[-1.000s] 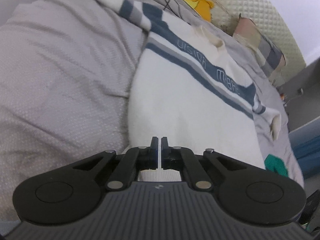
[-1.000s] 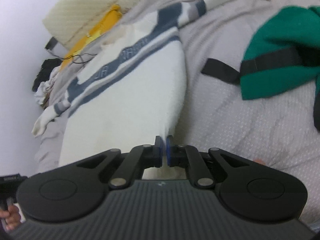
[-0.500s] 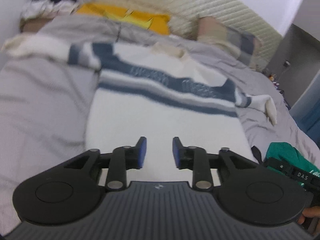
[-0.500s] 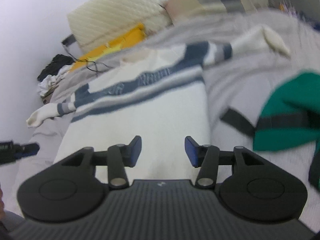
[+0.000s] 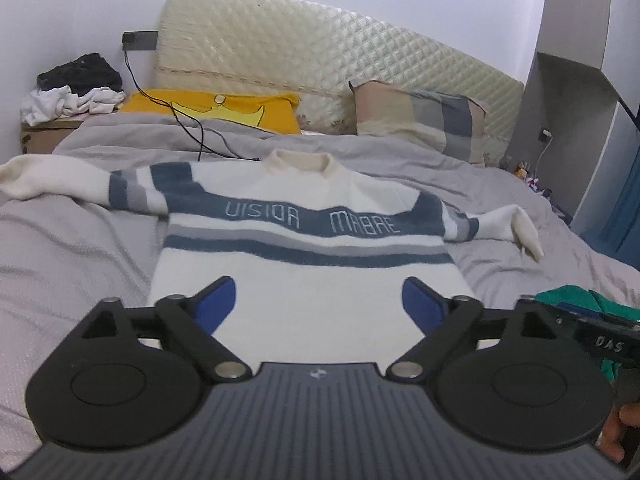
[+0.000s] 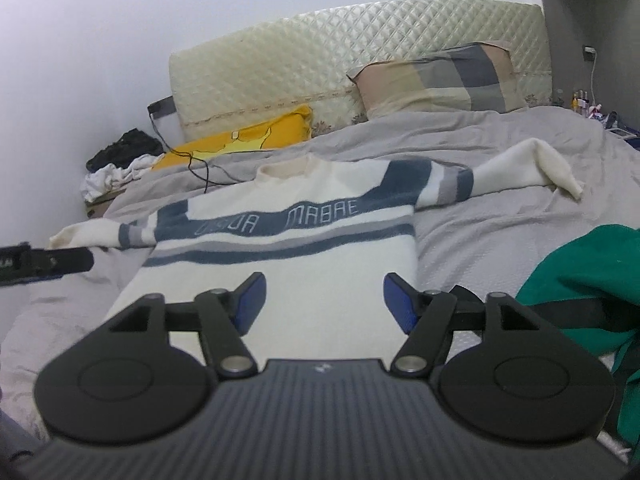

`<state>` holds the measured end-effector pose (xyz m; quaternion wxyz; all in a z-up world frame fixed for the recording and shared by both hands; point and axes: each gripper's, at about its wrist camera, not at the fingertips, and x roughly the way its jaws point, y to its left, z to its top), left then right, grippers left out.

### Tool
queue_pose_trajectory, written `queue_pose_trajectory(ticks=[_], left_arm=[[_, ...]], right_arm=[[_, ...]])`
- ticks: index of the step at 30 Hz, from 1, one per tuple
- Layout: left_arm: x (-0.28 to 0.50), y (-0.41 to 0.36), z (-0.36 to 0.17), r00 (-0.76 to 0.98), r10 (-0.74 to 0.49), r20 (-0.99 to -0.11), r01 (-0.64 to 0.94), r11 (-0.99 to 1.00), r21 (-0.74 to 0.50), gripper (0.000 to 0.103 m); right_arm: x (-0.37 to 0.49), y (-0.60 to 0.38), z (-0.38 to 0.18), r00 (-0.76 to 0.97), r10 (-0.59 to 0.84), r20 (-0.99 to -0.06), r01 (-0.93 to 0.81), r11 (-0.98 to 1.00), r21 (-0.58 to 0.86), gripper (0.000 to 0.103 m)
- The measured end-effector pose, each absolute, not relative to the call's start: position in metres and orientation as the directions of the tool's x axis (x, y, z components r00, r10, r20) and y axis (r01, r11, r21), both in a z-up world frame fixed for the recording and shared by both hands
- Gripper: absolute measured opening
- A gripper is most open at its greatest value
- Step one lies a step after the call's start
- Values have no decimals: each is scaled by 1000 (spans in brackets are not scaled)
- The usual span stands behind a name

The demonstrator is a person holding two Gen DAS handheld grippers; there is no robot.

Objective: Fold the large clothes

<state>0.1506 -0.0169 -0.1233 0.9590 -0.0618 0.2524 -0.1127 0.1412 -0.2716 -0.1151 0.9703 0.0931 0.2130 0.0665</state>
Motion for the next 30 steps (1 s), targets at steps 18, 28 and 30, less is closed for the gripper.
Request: queue_pose_trajectory(ticks=[18,28,30], left_arm=[[168,-5,-154,820,-200,-537,108,974,-198,97],[180,-14,-175,799,-126,-588,53,989,-139,97],[183,-15,-179,797,-110,-595,40,991,-129,97]], right_arm=[[213,-305,-112,923,61,-379,17,979,201,103],[318,-368,-151,907,43,-419,117,930,348,101],[337,-381,-164,899,42,-436,117,936,332,89]])
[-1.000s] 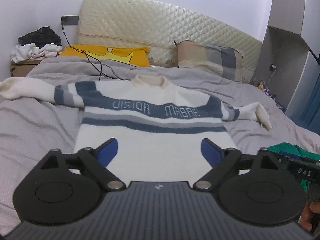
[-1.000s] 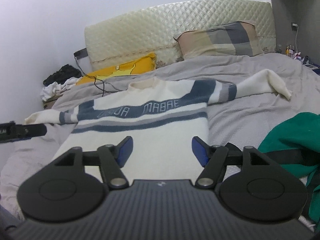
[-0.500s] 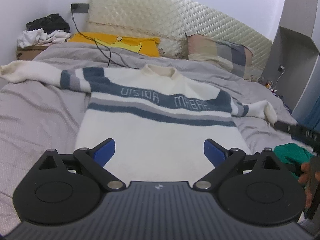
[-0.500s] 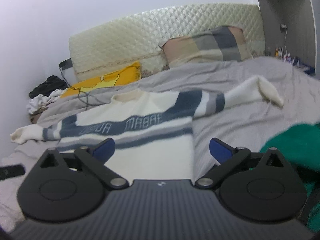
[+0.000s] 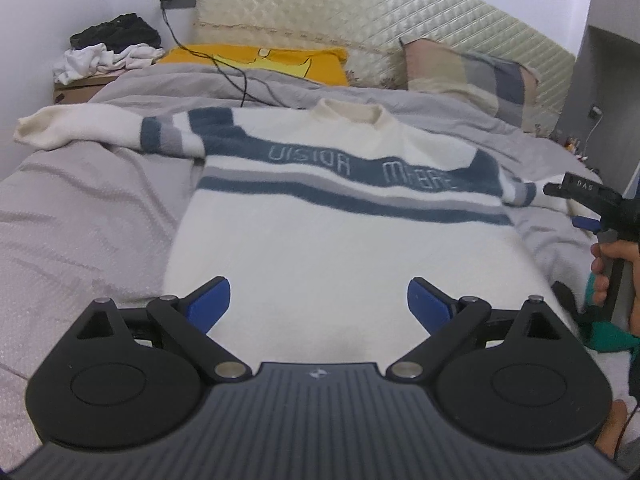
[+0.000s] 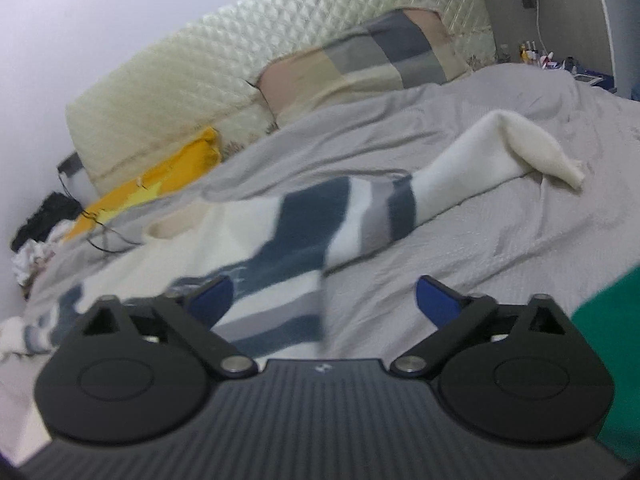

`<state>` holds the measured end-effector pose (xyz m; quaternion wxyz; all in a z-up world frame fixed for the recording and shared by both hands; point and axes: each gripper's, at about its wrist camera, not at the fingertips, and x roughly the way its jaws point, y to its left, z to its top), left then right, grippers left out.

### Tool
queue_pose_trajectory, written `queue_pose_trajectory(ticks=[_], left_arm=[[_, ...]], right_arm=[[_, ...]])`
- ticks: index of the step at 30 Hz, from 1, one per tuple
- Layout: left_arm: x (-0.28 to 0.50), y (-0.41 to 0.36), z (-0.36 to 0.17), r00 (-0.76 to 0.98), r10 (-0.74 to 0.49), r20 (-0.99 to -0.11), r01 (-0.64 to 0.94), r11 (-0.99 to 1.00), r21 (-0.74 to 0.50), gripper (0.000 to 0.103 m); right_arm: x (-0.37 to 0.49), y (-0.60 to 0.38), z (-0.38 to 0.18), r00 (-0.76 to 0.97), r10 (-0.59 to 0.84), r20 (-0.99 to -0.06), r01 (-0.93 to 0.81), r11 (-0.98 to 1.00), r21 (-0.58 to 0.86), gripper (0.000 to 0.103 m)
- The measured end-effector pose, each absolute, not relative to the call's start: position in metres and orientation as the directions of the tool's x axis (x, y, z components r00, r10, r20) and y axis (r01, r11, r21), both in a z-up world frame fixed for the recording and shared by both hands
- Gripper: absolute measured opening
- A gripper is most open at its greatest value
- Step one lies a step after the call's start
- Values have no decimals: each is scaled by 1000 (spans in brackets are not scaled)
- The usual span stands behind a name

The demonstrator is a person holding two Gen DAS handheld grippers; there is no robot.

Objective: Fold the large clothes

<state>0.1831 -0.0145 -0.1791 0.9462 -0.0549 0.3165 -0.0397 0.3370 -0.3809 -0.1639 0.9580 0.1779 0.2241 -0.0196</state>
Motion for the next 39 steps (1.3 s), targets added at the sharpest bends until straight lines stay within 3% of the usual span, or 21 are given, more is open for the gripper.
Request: queue_pose_trajectory(ticks=[1,2,3,6,10,19,21,27,33,34,36,39], left_arm=[[186,-15,-181,795,-100,-599,31,992,-123,97],[188,-15,-183,793,-91,-603,22,992,-121,97],[192,-14,-186,788,-82,-610,11,993,-120,97],[203,-14,-195,772,-65,-632,-21,992,-128,97],[217,-19,-205,765,-69,-641,-20,991,-131,97],[253,-25,-230,719,-111,-686,-2,987,-162,97],[259,-24,-232,718,-122,-685,-1,984,-177,97],[266,-21,-236,726,-151,-671,5,977,-215,97],[272,-14,-234,751,-171,-638,-1,966,-259,97],[274,-14,-234,752,-168,-637,-5,965,-261,97],[278,-14,-234,750,-166,-640,-11,964,-264,97],[282,-14,-234,743,-163,-649,-19,964,-265,97]], right_arm=[[346,-389,-171,892,34,-451,129,936,327,84],[355,-398,-177,880,14,-474,158,934,321,71],[363,-407,-183,866,-11,-499,195,928,318,64],[383,-440,-202,842,-40,-538,283,882,377,54],[408,-480,-227,853,-8,-522,316,804,505,54],[469,-534,-262,946,38,-321,218,657,721,52],[480,-544,-266,955,36,-293,202,644,738,57],[506,-577,-273,978,-38,-205,187,598,780,65],[519,-613,-284,977,-168,-129,200,522,830,63],[521,-618,-286,974,-186,-130,209,512,833,61],[521,-624,-286,965,-216,-148,239,499,833,38],[516,-631,-278,947,-272,-172,294,512,807,17]])
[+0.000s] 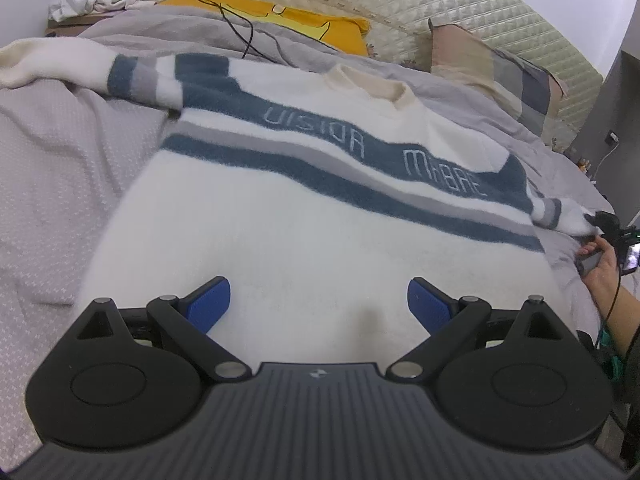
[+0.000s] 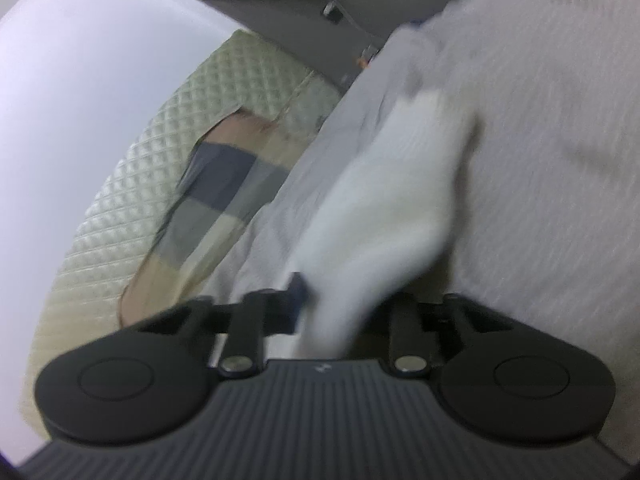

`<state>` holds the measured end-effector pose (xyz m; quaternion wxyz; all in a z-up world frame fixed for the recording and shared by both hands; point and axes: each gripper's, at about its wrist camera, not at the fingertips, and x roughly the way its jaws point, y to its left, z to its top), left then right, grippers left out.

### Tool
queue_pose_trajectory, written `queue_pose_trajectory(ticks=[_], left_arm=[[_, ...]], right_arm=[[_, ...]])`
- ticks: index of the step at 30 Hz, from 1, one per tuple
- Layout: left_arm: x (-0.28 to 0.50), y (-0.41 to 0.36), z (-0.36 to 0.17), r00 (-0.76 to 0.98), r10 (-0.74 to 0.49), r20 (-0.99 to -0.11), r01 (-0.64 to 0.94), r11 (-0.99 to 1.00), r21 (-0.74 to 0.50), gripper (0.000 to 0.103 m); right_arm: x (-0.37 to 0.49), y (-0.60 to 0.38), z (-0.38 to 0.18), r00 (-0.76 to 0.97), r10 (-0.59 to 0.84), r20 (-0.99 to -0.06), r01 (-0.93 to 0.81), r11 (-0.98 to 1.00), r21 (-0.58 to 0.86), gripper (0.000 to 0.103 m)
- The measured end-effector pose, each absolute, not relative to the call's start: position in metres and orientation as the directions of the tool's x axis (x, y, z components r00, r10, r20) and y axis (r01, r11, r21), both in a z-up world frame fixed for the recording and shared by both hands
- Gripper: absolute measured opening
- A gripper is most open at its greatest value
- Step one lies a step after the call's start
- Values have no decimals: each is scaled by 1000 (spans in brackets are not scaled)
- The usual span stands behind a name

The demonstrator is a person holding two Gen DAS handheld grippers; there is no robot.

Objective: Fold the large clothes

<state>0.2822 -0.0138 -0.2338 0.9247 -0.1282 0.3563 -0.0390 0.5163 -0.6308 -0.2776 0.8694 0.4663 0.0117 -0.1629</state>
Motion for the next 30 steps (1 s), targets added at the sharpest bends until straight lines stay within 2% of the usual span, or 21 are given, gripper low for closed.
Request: queue_pose_trajectory(ticks=[3,6,8,11,16,20,26,30], left_arm=[[283,-14,-233,745,-154,-649,-23,966,-256,97],[279,-22,-230,769,-36,-638,-42,993,-106,97],[280,-23,-229,763,1,-647,-51,997,-58,97],[283,-16,-229,749,2,-663,-52,997,-55,97],[290,3,-224,742,-26,-670,-57,993,-102,97],[296,16,-211,774,-12,-634,-21,999,-45,97],[292,51,-199,776,-88,-625,-31,984,-177,97],[277,72,-187,808,-97,-582,-52,971,-234,97]], right_arm=[[512,-637,-259,927,-313,-208,361,589,723,14],[506,-637,-238,884,-370,-286,467,672,575,10],[498,-637,-225,870,-381,-312,492,692,528,10],[490,-627,-195,873,-391,-293,487,734,473,10],[483,-585,-122,906,-372,-204,424,805,415,10],[472,-522,-59,942,-315,-119,336,892,301,10],[459,-401,7,983,-173,-63,181,972,152,10],[437,-306,19,997,-54,-63,59,996,72,10]])
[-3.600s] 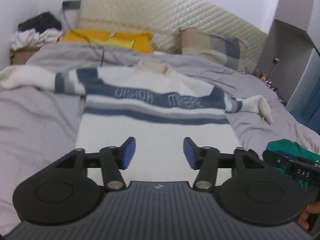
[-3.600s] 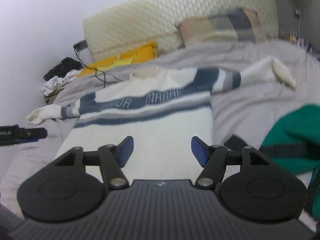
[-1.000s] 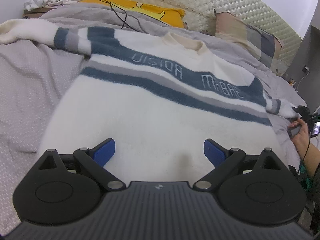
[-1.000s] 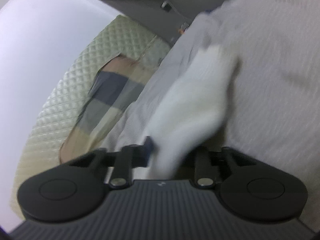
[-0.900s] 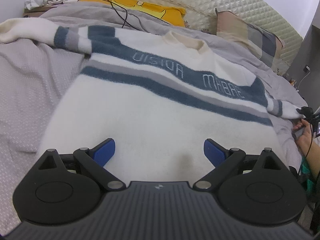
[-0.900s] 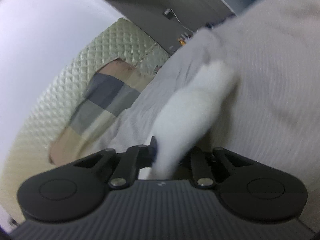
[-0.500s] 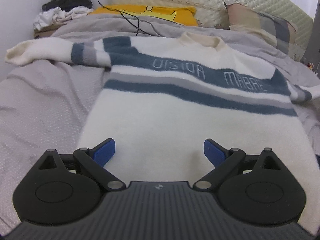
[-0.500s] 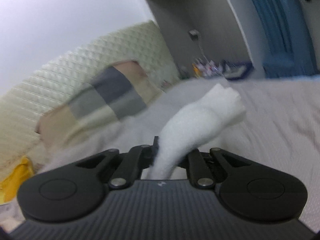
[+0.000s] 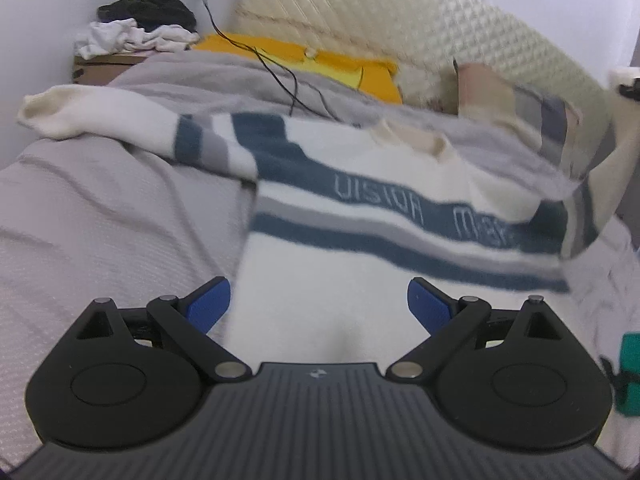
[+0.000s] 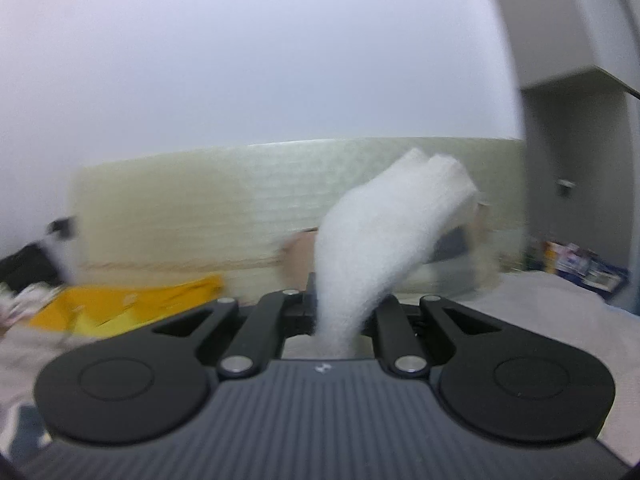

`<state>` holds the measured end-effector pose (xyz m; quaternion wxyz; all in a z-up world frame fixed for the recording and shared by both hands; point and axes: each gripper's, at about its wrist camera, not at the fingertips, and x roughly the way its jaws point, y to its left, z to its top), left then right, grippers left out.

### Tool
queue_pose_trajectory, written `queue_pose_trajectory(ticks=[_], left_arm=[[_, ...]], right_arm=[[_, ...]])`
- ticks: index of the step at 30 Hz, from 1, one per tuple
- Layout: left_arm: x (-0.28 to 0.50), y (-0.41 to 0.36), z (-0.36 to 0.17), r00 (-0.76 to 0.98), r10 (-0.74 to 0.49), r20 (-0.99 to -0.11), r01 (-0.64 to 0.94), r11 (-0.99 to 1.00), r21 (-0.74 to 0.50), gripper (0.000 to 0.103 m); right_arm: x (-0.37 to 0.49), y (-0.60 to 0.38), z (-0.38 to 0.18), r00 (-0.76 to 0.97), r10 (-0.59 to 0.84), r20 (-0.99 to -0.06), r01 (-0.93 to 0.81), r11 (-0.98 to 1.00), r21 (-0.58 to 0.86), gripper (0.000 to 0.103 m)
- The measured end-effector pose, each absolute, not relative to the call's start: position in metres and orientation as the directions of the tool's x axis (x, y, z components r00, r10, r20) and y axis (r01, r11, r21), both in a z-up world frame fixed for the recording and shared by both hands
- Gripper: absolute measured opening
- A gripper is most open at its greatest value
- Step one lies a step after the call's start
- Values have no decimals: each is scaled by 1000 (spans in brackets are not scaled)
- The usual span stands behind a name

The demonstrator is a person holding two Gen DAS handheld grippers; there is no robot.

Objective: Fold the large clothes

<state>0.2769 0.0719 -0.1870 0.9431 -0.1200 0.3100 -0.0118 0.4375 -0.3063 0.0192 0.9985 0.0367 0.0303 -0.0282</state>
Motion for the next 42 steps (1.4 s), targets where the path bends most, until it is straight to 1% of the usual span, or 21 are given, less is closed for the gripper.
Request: queue_pose_trajectory(ticks=[4,8,11,16,19,22,23,24,26,33,36,38,41,42], left_arm=[[261,100,-177,835,-118,-538,-73,944,-321,97],[248,128,-171,852,-115,-511,-116,909,-399,97],[243,144,-173,857,-140,-495,-128,874,-469,97],[247,155,-179,862,-127,-491,-146,865,-480,97],[253,165,-185,861,-137,-489,-156,844,-513,97],[260,171,-189,863,-150,-482,-159,825,-542,97],[262,171,-189,863,-149,-482,-158,827,-540,97],[263,170,-190,864,-150,-480,-155,828,-539,97],[265,168,-189,868,-159,-471,-140,831,-538,97],[275,142,-189,863,-177,-472,-80,877,-475,96],[281,127,-192,858,-183,-481,-54,898,-437,95],[285,117,-196,853,-179,-490,-42,913,-406,90],[293,106,-204,840,-165,-518,-43,930,-366,82],[296,105,-207,833,-160,-530,-48,932,-358,77]], right_arm=[[414,-211,6,992,91,-89,-95,994,-48,10],[387,-125,-36,961,219,-170,-248,952,-177,10],[371,-78,-75,935,271,-227,-324,915,-241,11],[349,-23,-136,883,312,-350,-412,873,-260,12],[336,1,-161,849,330,-412,-451,859,-241,14],[331,8,-173,824,347,-448,-480,848,-226,25],[330,7,-174,809,362,-463,-497,842,-210,36],[329,5,-172,798,374,-472,-507,840,-193,49],[325,-4,-169,790,387,-476,-511,844,-161,64],[304,-47,-168,746,469,-473,-533,846,-1,65],[299,-68,-169,745,481,-462,-527,849,34,65],[300,-81,-171,754,475,-454,-503,862,67,65],[300,-103,-174,769,483,-419,-468,872,145,65],[301,-109,-174,775,482,-408,-457,874,166,65]])
